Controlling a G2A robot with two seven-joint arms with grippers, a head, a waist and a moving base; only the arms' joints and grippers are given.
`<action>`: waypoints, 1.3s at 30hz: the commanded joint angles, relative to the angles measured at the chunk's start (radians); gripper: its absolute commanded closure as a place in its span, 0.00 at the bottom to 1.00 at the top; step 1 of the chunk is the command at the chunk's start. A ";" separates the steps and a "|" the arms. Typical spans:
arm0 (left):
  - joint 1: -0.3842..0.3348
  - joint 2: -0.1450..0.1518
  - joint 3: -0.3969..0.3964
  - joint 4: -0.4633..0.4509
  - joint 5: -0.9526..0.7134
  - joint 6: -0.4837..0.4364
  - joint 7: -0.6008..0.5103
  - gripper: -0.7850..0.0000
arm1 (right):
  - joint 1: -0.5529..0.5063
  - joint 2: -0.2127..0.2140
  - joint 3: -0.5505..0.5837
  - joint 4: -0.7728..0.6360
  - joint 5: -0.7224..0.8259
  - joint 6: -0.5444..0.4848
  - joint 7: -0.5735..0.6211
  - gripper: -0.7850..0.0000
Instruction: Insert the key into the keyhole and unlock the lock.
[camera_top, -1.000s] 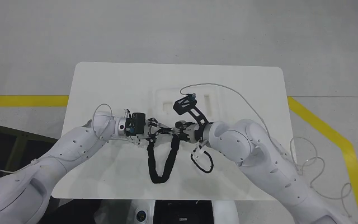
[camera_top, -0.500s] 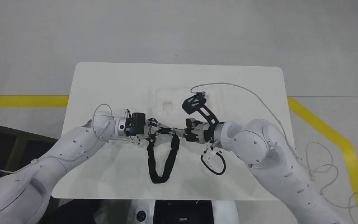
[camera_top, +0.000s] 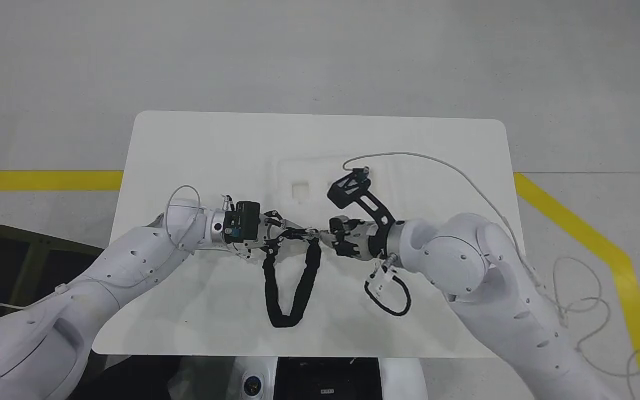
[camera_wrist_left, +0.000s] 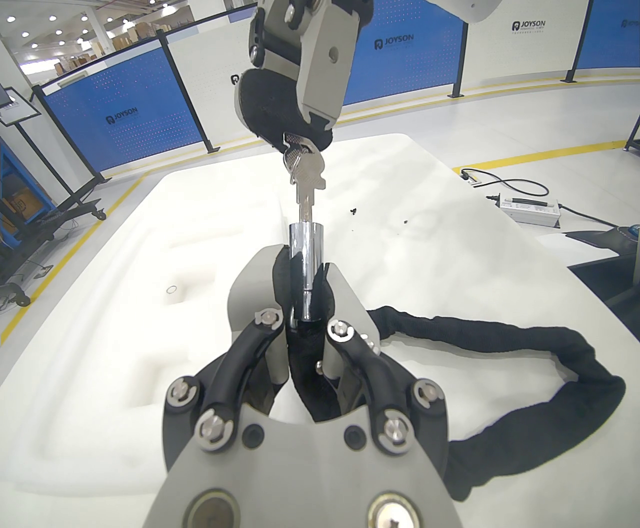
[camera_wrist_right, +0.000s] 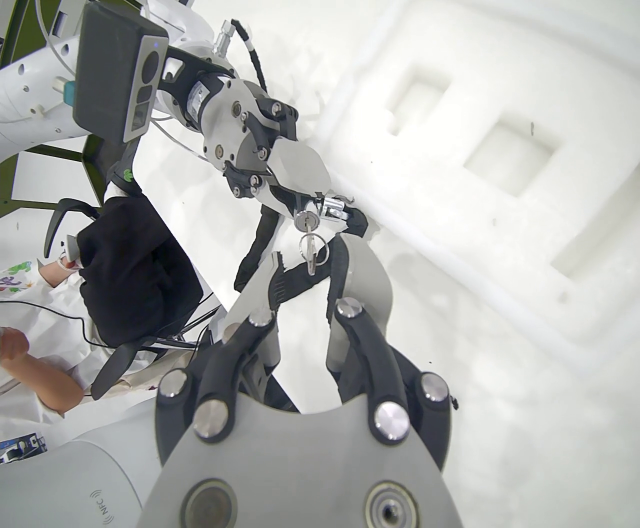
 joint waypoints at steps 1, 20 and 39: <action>0.000 0.000 0.000 0.000 0.000 0.000 0.000 1.00 | 0.003 -0.001 -0.004 0.005 0.001 0.000 -0.004 1.00; 0.000 0.000 0.000 0.000 0.000 0.000 0.000 1.00 | 0.037 -0.013 -0.045 0.056 0.018 -0.007 -0.019 0.61; 0.034 0.010 -0.048 -0.024 -0.076 -0.045 -0.095 1.00 | -0.018 0.023 0.109 0.030 0.019 -0.309 -0.068 0.00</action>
